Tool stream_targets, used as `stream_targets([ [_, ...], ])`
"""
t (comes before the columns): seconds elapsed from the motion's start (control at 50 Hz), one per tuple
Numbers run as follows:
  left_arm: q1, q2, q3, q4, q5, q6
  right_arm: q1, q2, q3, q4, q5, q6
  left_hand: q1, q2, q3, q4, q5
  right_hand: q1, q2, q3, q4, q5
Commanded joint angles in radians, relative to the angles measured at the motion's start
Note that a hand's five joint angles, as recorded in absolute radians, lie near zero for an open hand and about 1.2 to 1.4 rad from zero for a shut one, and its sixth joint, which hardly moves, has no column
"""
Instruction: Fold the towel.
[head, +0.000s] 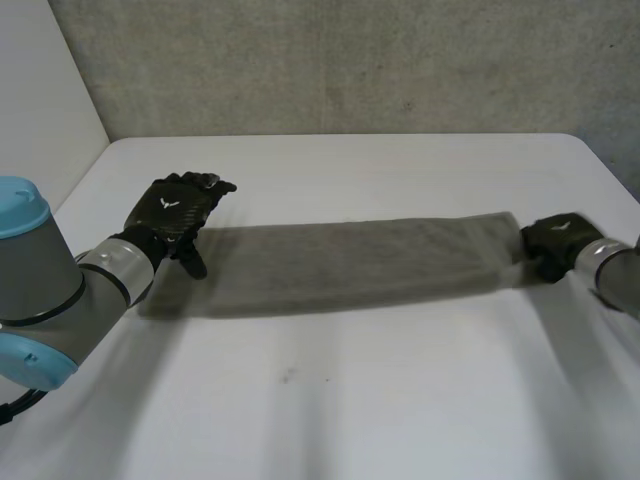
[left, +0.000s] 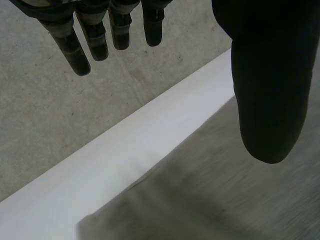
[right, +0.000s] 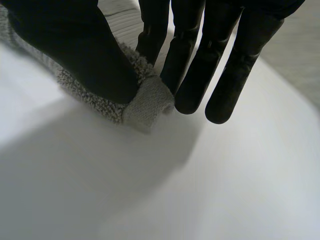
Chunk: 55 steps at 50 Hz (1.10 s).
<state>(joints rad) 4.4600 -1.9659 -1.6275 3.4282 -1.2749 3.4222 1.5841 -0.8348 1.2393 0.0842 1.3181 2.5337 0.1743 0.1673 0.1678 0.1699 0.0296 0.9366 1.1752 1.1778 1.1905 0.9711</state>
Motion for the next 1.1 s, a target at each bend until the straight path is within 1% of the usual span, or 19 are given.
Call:
stream_targets([
  [0.02, 0.001, 0.024, -0.012, 0.000, -0.001, 0.000, -0.058, -0.167, 0.040, -0.210, 0.251, -0.193, 0.004, 0.011, 0.010, 0.008, -0.026, 0.460, 0.221, 0.218, 0.206, 0.251],
  [0.06, 0.008, 0.042, -0.020, 0.000, -0.001, 0.000, -0.058, -0.194, 0.052, -0.256, 0.277, -0.329, 0.004, 0.011, 0.010, 0.008, -0.026, 0.460, 0.221, 0.218, 0.206, 0.251],
  [0.14, 0.012, 0.047, -0.023, 0.000, -0.001, -0.001, -0.001, -0.205, 0.049, -0.261, 0.257, -0.343, 0.004, 0.011, 0.010, 0.008, -0.026, 0.460, 0.221, 0.218, 0.206, 0.251],
  [0.18, 0.012, 0.047, -0.023, 0.002, -0.001, 0.000, 0.080, -0.211, 0.035, -0.264, 0.233, -0.306, 0.004, 0.011, 0.010, 0.008, -0.026, 0.460, 0.221, 0.218, 0.206, 0.251],
  [0.22, 0.012, 0.048, -0.022, 0.002, -0.001, -0.001, 0.227, -0.219, 0.002, -0.264, 0.147, -0.204, 0.007, 0.014, 0.013, 0.011, -0.023, 0.460, 0.221, 0.218, 0.206, 0.251],
  [0.24, 0.012, 0.048, -0.022, 0.002, -0.001, -0.001, 0.228, -0.219, 0.002, -0.264, 0.147, -0.204, 0.007, 0.014, 0.013, 0.011, -0.023, 0.460, 0.221, 0.218, 0.206, 0.251],
  [0.28, 0.012, 0.048, -0.023, 0.002, -0.004, -0.001, 0.337, -0.199, 0.000, -0.271, 0.038, -0.133, 0.007, 0.014, 0.013, 0.011, -0.023, 0.460, 0.221, 0.218, 0.206, 0.251],
  [0.34, 0.012, 0.050, -0.023, 0.002, -0.006, -0.005, 0.386, -0.188, 0.008, -0.274, -0.017, -0.116, 0.007, 0.014, 0.013, 0.011, -0.023, 0.460, 0.221, 0.218, 0.206, 0.251],
  [0.38, 0.015, 0.055, -0.028, 0.002, -0.006, -0.005, 0.511, -0.159, 0.026, -0.276, -0.106, -0.118, 0.007, 0.014, 0.013, 0.011, -0.023, 0.460, 0.221, 0.218, 0.206, 0.251],
  [0.44, 0.016, 0.061, -0.037, 0.002, -0.006, -0.005, 0.611, -0.127, 0.048, -0.282, -0.154, -0.121, 0.007, 0.014, 0.013, 0.011, -0.023, 0.460, 0.221, 0.218, 0.206, 0.251],
  [0.54, 0.021, 0.065, -0.040, 0.003, -0.006, -0.006, 0.672, -0.054, 0.063, -0.304, -0.163, -0.122, 0.007, 0.014, 0.013, 0.011, -0.023, 0.460, 0.221, 0.218, 0.206, 0.251],
  [0.62, 0.013, 0.065, -0.035, 0.005, -0.004, -0.006, 0.686, -0.012, 0.054, -0.297, -0.154, -0.125, 0.007, 0.014, 0.013, 0.011, -0.023, 0.449, 0.210, 0.208, 0.195, 0.240],
  [0.66, 0.004, 0.062, -0.032, 0.015, -0.006, -0.008, 0.685, 0.000, 0.066, -0.296, -0.136, -0.138, 0.007, 0.014, 0.013, 0.011, -0.023, -0.585, -0.824, -0.826, -0.839, -0.794],
  [0.68, 0.004, 0.062, -0.032, 0.016, -0.006, -0.008, 0.685, 0.000, 0.066, -0.296, -0.135, -0.138, 0.007, 0.014, 0.013, 0.011, -0.023, -0.590, -0.829, -0.831, -0.844, -0.799],
  [0.7, 0.002, 0.061, -0.032, 0.023, -0.007, -0.008, 0.679, -0.007, 0.069, -0.296, -0.117, -0.136, 0.010, 0.017, 0.016, 0.014, -0.020, -0.762, -1.001, -1.003, -1.016, -0.971],
  [0.8, -0.051, 0.050, -0.019, 0.049, -0.007, -0.009, 0.665, -0.082, 0.095, -0.281, -0.044, -0.098, 0.025, 0.032, 0.031, 0.029, -0.005, -0.762, -1.001, -1.003, -1.016, -0.971],
  [0.88, -0.128, 0.027, 0.015, 0.075, -0.014, -0.009, 0.549, -0.179, 0.169, -0.267, 0.021, 0.024, 0.028, 0.034, 0.034, 0.032, -0.002, -0.762, -1.001, -1.003, -1.016, -0.971],
  [0.98, -0.227, -0.025, 0.072, 0.080, -0.040, -0.009, 0.447, -0.237, 0.248, -0.253, 0.027, 0.183, 0.030, 0.037, 0.037, 0.035, 0.000, -0.762, -1.001, -1.003, -1.016, -0.971],
  [1.1, -0.324, -0.137, 0.130, 0.080, -0.122, 0.000, 0.312, -0.257, 0.348, -0.218, 0.018, 0.237, 0.051, 0.058, 0.057, 0.055, 0.021, -0.762, -1.001, -1.003, -1.016, -0.971],
])
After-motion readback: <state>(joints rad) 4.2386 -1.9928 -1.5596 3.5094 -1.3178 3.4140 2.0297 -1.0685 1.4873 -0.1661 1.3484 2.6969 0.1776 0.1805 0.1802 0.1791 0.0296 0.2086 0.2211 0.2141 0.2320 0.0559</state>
